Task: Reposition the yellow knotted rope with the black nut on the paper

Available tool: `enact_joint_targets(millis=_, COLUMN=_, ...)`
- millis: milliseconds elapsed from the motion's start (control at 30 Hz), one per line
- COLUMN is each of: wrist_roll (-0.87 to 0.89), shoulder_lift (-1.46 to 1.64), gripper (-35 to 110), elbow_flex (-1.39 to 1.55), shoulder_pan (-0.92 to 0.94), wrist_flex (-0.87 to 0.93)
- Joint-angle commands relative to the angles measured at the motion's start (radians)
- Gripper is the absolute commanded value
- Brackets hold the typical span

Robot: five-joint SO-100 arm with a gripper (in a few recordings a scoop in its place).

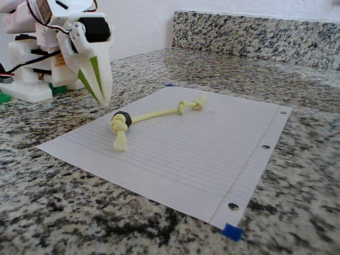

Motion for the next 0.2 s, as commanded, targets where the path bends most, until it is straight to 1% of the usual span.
enact_joint_targets(millis=0, wrist_roll=0.006, shoulder_lift=0.008, gripper=0, elbow_flex=0.0, shoulder_pan=-0.003, wrist_flex=0.005)
enact_joint_targets(millis=167, wrist_roll=0.006, shoulder_lift=0.008, gripper=0, elbow_flex=0.0, shoulder_pan=-0.003, wrist_flex=0.005)
